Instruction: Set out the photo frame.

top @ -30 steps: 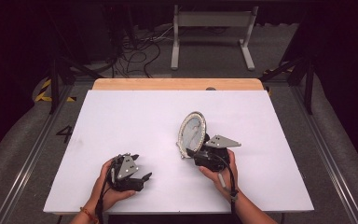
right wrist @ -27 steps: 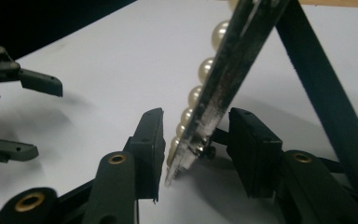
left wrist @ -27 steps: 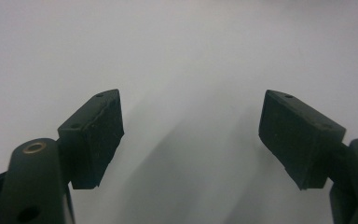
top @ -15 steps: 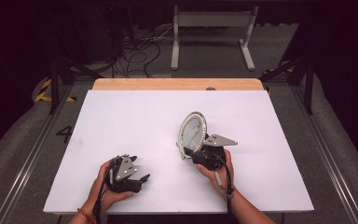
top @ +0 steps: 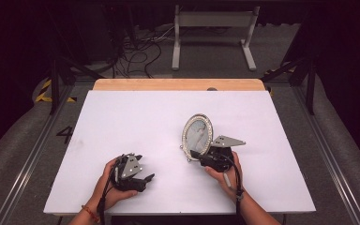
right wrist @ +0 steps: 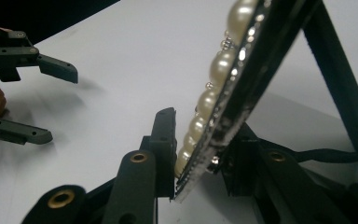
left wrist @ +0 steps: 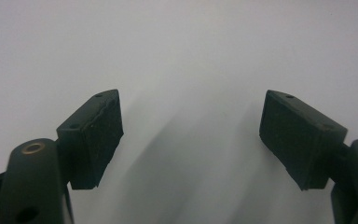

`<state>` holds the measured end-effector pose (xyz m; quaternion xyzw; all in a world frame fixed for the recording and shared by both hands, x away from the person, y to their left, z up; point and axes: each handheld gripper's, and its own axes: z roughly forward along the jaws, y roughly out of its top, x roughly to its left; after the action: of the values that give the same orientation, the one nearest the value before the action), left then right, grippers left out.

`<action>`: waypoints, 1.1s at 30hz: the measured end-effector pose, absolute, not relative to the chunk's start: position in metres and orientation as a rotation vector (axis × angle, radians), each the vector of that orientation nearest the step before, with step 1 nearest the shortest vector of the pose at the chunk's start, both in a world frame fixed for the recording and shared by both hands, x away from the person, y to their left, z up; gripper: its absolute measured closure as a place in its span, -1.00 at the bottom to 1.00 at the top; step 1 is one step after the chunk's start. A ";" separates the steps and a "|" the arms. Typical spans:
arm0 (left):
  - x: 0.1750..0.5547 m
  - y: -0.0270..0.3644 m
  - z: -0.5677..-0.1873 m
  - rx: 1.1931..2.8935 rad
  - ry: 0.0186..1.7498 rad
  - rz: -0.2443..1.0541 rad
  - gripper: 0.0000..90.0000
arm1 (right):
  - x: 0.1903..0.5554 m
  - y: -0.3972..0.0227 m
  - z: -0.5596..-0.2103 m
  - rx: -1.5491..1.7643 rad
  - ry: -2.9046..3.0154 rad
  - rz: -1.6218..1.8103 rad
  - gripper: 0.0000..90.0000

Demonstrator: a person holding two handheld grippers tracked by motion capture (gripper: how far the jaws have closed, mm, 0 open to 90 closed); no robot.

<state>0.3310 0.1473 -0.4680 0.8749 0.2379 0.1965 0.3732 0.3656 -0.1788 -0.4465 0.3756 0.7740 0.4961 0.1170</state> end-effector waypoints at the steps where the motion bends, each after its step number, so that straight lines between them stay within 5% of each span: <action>1: 0.331 0.147 -0.468 2.241 0.609 0.503 -0.51 | 0.366 -0.179 -0.446 1.099 2.266 1.452 0.57; 11: 0.347 0.131 -0.459 2.215 0.571 0.430 -0.53 | 0.354 -0.197 -0.442 1.090 2.297 1.430 0.69; 18: 0.375 0.107 -0.443 2.164 0.510 0.359 -0.64 | 0.350 -0.203 -0.441 1.121 2.264 1.433 0.45; 33: 0.420 0.058 -0.443 2.149 0.470 0.232 -0.64 | 0.326 -0.216 -0.426 1.065 2.160 1.398 0.51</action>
<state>0.4203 0.0580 -0.4433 0.8684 0.1898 0.0936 0.4484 0.3259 -0.2165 -0.4256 0.3764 0.7634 0.4941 0.1776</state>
